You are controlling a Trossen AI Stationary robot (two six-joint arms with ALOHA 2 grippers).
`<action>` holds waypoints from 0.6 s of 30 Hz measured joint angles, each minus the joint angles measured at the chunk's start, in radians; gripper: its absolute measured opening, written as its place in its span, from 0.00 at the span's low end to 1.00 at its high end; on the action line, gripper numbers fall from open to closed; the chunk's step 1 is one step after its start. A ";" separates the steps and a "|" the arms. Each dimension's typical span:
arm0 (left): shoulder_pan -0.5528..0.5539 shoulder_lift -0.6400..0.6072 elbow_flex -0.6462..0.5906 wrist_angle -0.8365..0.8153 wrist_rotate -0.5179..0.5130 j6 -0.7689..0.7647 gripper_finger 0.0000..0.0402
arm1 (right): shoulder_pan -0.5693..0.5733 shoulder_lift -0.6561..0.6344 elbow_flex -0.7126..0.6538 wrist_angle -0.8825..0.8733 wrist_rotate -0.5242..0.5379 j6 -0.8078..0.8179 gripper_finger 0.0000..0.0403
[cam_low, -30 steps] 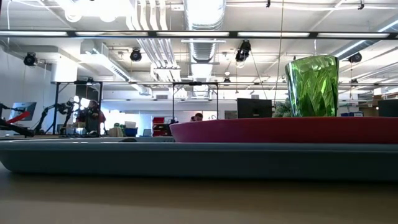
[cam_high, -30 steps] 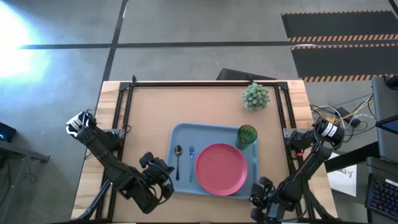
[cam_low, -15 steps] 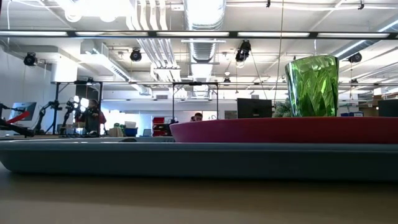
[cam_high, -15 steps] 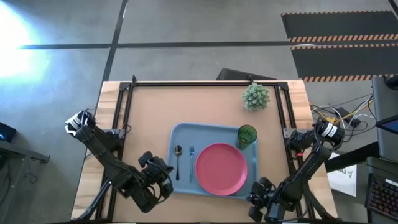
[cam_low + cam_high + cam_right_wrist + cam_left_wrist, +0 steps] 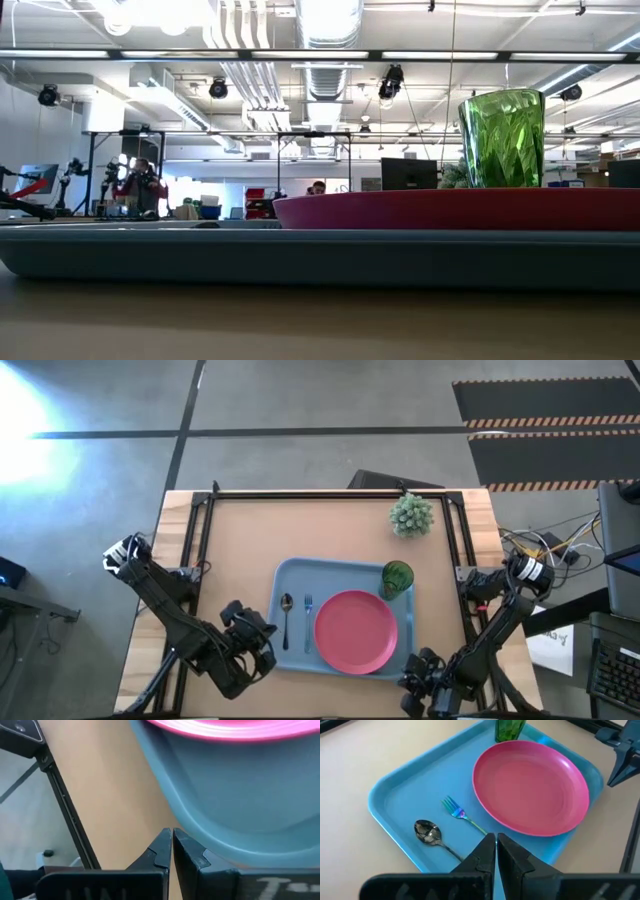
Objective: Pick and place plate/cup/fork/spoon on tray
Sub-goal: Adjust the blue serving tray
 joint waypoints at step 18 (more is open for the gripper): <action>0.001 0.000 0.000 -0.005 -0.004 0.000 0.00 | 0.004 0.071 -0.002 0.006 -0.028 0.003 0.02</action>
